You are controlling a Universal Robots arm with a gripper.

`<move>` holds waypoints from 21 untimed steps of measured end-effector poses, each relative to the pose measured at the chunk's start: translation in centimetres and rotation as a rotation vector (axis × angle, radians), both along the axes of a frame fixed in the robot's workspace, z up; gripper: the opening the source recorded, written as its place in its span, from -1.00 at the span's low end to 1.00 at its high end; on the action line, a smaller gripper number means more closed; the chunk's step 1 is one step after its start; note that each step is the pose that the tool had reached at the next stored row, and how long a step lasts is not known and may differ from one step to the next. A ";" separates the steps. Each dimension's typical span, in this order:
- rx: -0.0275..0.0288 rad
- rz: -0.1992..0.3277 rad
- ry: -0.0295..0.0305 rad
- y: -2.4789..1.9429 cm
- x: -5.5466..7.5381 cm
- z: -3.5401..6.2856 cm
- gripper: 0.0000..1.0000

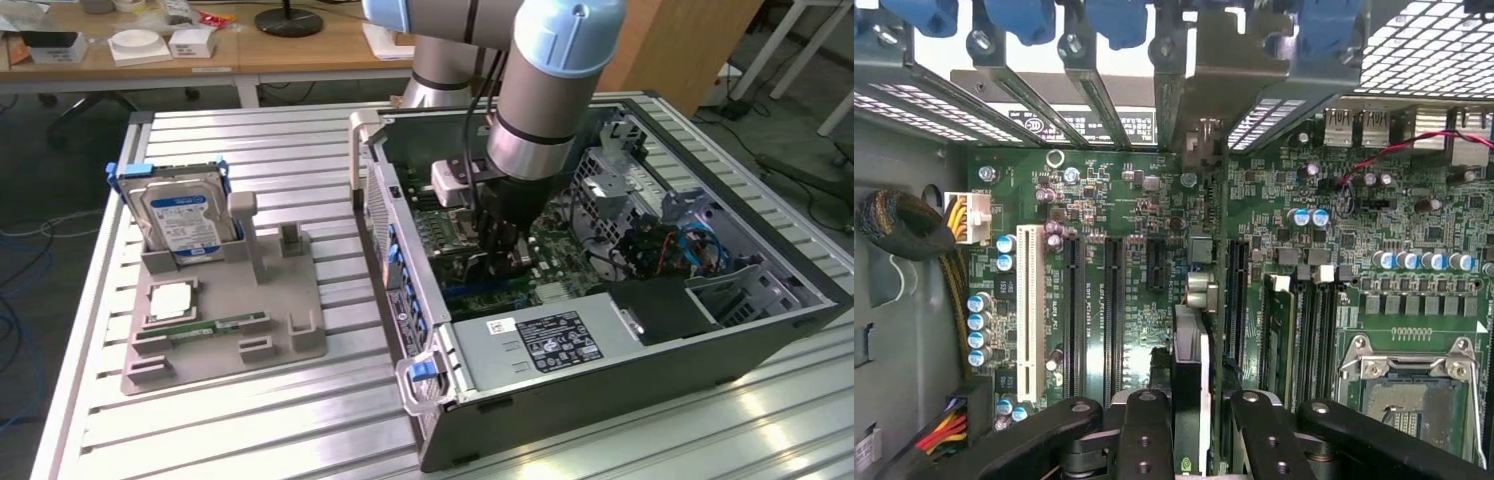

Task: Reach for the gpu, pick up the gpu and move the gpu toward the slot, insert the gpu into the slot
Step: 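Insert the gpu into the slot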

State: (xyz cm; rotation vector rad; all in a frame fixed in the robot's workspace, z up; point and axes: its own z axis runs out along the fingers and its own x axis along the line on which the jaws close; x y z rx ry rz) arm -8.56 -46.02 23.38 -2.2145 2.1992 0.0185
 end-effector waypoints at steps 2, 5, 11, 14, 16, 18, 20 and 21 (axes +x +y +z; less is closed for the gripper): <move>0.0005 0.000 -0.0002 0.01 0.0 -0.02 -0.46; 0.0005 0.000 -0.0004 0.02 0.0 -0.01 -0.46; -0.0002 0.000 -0.0001 0.00 0.0 -0.04 -0.46; 0.0000 0.000 -0.0001 0.01 0.0 -0.07 -0.46; 0.0008 0.000 -0.0002 0.02 0.0 -0.03 -0.46; 0.0025 0.000 0.0000 0.04 0.0 0.22 -0.46; 0.0005 0.000 0.0022 0.01 0.0 0.44 -0.46; 0.0006 0.000 0.0023 0.01 0.0 0.44 -0.46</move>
